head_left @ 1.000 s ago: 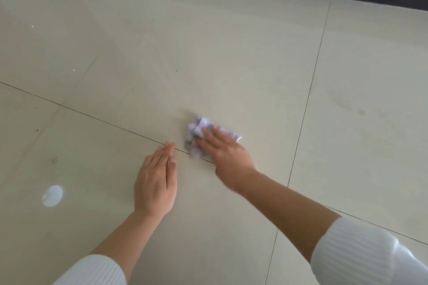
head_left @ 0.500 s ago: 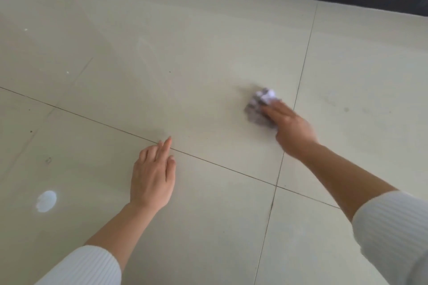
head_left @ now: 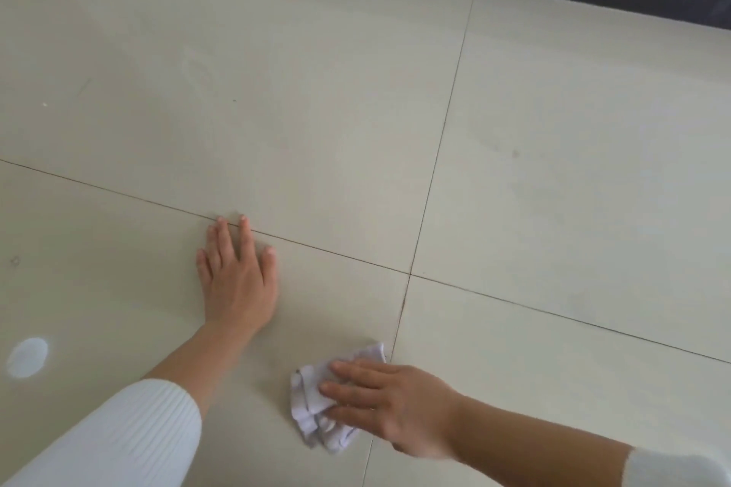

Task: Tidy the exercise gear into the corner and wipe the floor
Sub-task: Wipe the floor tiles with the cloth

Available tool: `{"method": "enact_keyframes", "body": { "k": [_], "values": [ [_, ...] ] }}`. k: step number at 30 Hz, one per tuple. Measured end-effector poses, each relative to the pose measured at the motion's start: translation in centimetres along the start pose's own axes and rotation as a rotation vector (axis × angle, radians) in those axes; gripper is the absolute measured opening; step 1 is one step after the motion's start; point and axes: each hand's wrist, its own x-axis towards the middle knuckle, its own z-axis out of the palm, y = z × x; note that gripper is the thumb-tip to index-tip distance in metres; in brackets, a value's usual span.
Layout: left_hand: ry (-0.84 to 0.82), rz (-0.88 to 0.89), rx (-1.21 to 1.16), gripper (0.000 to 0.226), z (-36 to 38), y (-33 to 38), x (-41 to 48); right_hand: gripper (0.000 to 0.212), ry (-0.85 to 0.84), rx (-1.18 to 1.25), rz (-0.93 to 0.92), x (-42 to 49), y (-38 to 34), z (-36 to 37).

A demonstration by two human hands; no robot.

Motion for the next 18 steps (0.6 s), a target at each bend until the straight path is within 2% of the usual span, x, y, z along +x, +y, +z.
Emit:
{"method": "enact_keyframes", "body": {
  "k": [2, 4, 6, 8, 10, 12, 14, 15, 18],
  "values": [
    [-0.010, -0.020, -0.024, 0.061, 0.0, 0.8, -0.1, 0.040, -0.037, -0.039, -0.119, -1.6, 1.8, -0.7],
    [-0.036, 0.007, -0.029, 0.061, 0.0, 1.5, 0.0, 0.050, -0.009, -0.115, -0.044, -3.1, 5.6, -1.8],
    [-0.061, 0.106, 0.001, 0.060, -0.2, 2.1, 0.0, 0.071, 0.126, -0.115, 0.272, -4.7, 10.2, -3.5],
    [-0.089, 0.207, 0.033, 0.060, -0.3, 2.5, 0.2, 0.084, 0.326, -0.022, 0.720, -5.8, 14.0, -5.6],
    [-0.106, 0.258, 0.048, 0.064, -0.6, 2.7, 0.7, 0.084, 0.436, 0.085, 1.097, -5.7, 16.8, -7.5],
    [-0.101, 0.270, 0.050, 0.064, -0.9, 2.8, 1.9, 0.078, 0.507, 0.119, 1.293, -3.9, 17.8, -8.4],
    [-0.078, 0.270, 0.051, 0.064, -1.1, 2.8, 3.7, 0.077, 0.553, 0.158, 1.293, -1.1, 16.6, -7.7],
    [-0.056, 0.267, 0.048, 0.065, -1.1, 3.0, 4.8, 0.077, 0.543, 0.156, 1.187, 0.4, 15.3, -6.6],
    [0.024, 0.269, -0.001, 0.065, -1.1, 3.8, 8.0, 0.074, 0.493, 0.122, 0.703, 3.5, 10.8, -3.5]
  ]
}}
